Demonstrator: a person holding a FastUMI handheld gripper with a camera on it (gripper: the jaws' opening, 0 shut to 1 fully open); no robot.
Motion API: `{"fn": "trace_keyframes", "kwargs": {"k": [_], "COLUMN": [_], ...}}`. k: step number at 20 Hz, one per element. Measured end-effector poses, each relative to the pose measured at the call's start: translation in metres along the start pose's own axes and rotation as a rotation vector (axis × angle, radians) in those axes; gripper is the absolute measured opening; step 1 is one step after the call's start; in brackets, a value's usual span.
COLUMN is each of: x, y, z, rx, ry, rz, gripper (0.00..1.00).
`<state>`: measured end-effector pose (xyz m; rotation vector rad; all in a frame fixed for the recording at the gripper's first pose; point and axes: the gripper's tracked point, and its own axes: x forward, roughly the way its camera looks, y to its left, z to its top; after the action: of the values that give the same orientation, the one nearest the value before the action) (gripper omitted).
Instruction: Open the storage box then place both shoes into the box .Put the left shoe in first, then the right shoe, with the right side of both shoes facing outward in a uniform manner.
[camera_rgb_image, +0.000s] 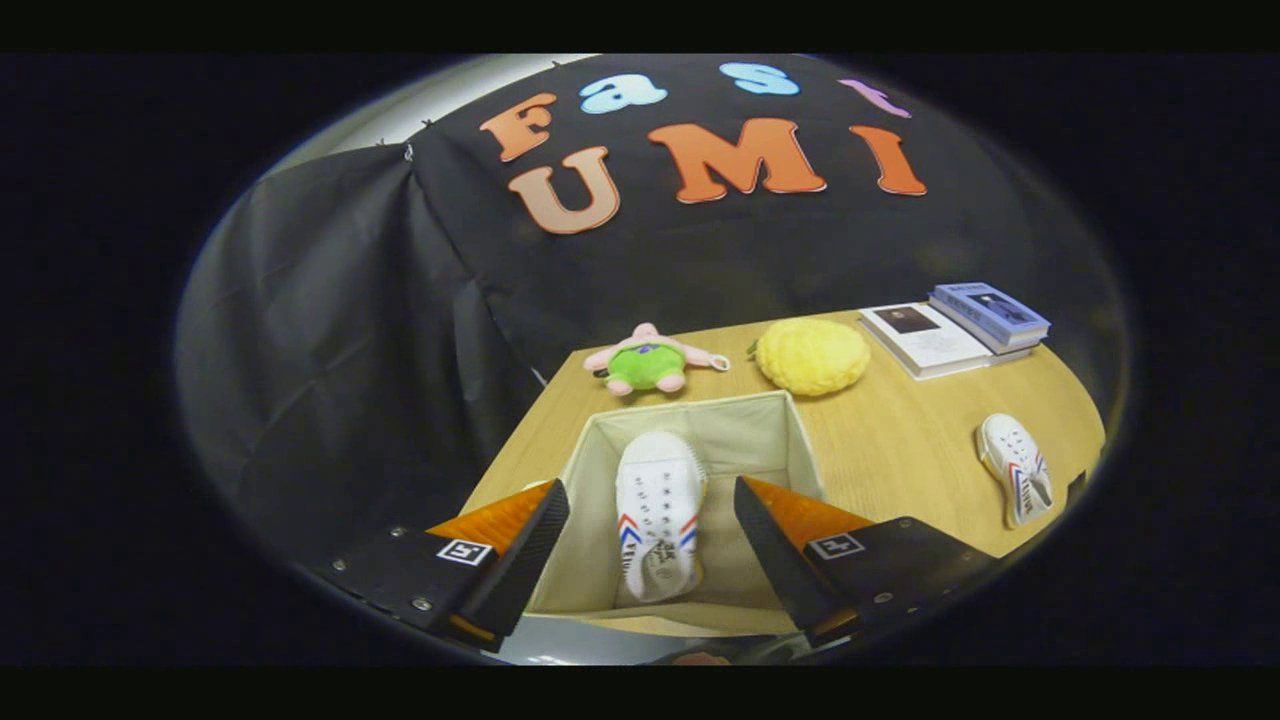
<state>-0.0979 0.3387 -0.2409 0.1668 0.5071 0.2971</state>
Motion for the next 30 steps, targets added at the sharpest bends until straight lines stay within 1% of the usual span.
{"fn": "trace_keyframes", "kwargs": {"k": [3,8,12,16,23,30], "x": [-0.010,-0.032,-0.055,-0.074,-0.087,-0.072], "y": [-0.047,-0.145,-0.227,-0.294,-0.370,-0.415], "z": [0.017,0.033,0.035,0.030,0.001,-0.047], "rx": [0.014,0.056,0.083,0.110,0.118,0.109], "ry": [-0.037,-0.076,-0.079,-0.069,0.007,0.133], "rz": [-0.052,-0.177,-0.277,-0.339,-0.391,-0.398], "gripper": [0.99,0.98,0.99,0.99,0.99,0.99]}}
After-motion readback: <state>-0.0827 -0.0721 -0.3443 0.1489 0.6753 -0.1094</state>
